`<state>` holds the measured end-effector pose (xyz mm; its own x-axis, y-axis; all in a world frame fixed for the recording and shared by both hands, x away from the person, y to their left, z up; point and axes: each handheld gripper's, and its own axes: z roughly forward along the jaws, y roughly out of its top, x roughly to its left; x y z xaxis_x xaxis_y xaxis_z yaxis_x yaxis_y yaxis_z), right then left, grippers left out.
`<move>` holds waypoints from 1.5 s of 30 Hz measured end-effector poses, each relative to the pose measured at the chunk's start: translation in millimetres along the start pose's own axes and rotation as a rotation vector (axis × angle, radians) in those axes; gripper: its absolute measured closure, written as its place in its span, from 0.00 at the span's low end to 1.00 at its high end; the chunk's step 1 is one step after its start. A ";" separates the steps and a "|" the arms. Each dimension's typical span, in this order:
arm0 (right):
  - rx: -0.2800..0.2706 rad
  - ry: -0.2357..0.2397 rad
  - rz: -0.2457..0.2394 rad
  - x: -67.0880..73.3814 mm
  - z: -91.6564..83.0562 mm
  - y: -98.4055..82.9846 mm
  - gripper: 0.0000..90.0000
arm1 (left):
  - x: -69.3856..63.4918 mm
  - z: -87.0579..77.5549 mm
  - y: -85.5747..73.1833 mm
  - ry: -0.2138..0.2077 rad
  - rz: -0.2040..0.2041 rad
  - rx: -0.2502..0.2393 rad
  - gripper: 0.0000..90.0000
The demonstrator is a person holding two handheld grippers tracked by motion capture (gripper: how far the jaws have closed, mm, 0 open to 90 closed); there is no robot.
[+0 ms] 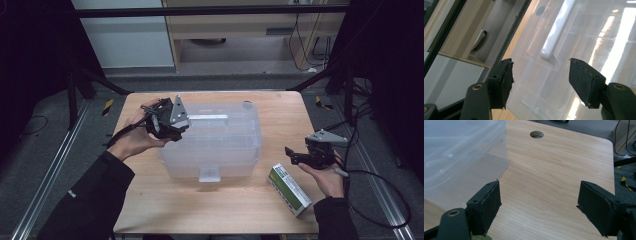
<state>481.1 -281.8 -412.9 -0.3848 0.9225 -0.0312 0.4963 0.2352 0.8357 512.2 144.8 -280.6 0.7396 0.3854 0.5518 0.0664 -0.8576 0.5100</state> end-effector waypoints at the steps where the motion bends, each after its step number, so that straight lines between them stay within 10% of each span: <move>1: 0.000 0.000 0.000 0.0 0.0 0.0 0.21 | -0.6 0.8 0.9 -0.001 0.003 0.003 0.39; 45: 0.027 0.023 -0.013 1.1 4.2 -2.6 0.24 | -10.0 31.6 31.0 0.013 0.192 0.101 0.55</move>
<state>482.7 -280.1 -417.4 -0.4088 0.9122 -0.0292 0.5118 0.2556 0.8202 528.0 103.6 -291.1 0.7366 0.2151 0.6412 -0.0078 -0.9453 0.3260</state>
